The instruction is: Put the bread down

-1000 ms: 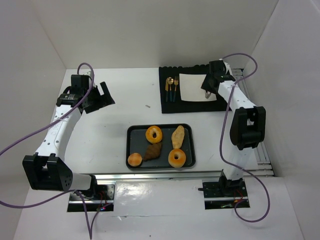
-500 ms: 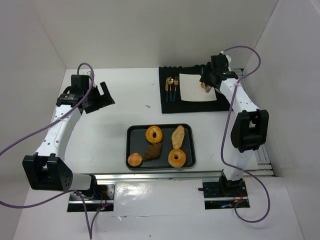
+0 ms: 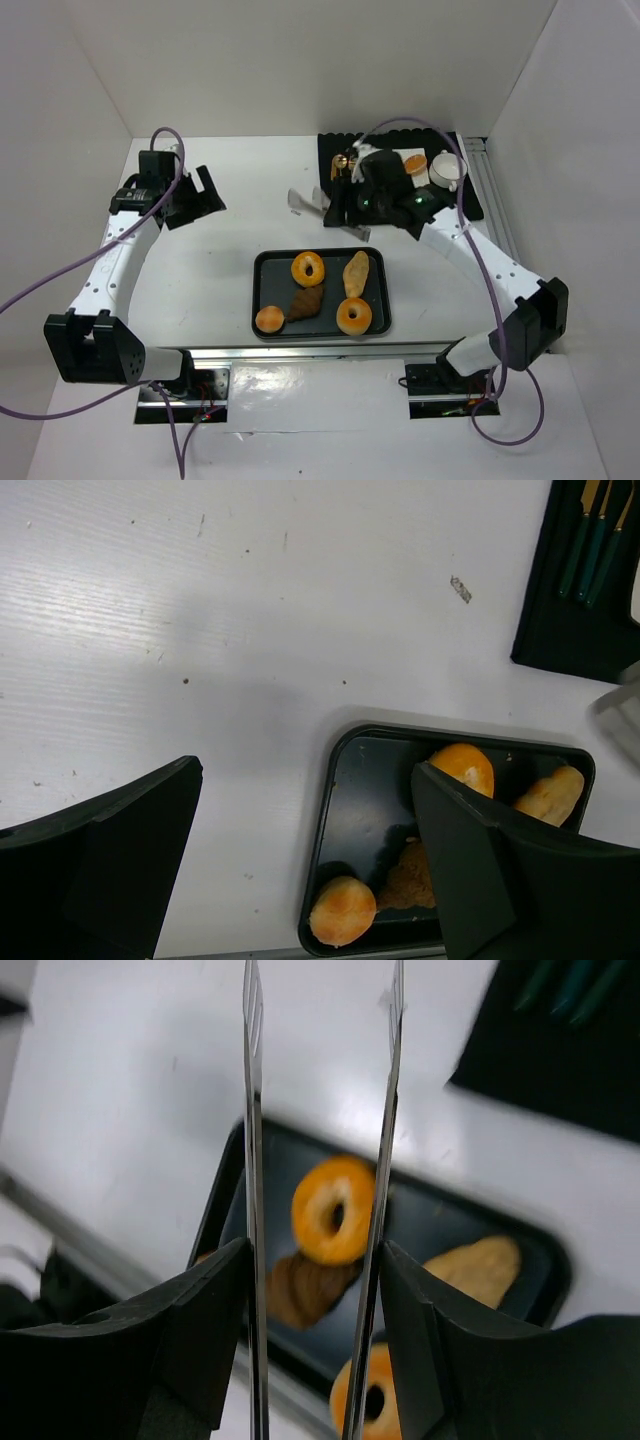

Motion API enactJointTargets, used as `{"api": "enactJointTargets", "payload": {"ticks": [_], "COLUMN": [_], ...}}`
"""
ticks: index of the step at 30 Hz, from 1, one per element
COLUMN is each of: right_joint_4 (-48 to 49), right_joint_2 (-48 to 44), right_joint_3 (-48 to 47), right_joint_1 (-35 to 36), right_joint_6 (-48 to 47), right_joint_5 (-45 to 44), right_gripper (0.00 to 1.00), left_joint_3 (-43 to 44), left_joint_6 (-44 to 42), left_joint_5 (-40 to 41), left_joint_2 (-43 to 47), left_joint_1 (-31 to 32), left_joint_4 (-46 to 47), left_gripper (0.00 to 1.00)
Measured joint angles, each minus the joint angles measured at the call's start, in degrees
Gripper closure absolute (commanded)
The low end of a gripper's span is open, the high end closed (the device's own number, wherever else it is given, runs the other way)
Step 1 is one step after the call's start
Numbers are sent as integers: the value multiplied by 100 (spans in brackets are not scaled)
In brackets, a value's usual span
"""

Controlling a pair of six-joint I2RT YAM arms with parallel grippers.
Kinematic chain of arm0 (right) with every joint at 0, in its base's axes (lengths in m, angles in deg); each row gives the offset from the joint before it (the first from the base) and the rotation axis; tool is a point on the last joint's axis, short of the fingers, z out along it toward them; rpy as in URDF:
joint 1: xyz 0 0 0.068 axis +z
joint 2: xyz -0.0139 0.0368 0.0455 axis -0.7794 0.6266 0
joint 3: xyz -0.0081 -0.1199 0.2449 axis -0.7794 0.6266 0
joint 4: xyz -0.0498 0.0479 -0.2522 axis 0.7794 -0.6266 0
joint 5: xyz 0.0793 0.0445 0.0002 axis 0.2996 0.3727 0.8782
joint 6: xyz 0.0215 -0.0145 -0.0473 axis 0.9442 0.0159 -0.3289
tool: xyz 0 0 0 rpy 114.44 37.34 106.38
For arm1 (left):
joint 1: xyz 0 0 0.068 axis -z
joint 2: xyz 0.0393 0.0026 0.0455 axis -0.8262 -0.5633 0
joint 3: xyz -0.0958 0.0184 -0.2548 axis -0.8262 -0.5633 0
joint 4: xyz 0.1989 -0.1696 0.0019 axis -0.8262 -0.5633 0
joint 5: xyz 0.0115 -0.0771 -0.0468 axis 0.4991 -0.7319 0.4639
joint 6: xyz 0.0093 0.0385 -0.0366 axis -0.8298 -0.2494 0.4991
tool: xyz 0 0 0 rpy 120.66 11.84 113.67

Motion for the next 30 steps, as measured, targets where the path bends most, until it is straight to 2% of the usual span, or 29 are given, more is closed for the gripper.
{"api": "enactJointTargets", "payload": {"ticks": [9,15,20,30], "right_joint_4": [-1003,-1298,-1475,-1853], "right_joint_2": [-87,28,435,791], "right_joint_3": [522,501,444,103], "right_joint_1": [1784,2658,3034,3252], "right_joint_6": [-267,-439,-579,-732], "right_joint_5": [791,826,686,105], "right_gripper": [37,37,37,35], "left_joint_3": [-262,-273,-271,-271], "left_joint_6": [24,26,26,26], "left_joint_5": [0,0,-2,-28], "left_joint_2": [68,133,186,186], "left_joint_1": [-90,-109,-153,-170], "left_joint_4": [-107,-129,-129,-125], "left_gripper": [0,0,0,0]}}
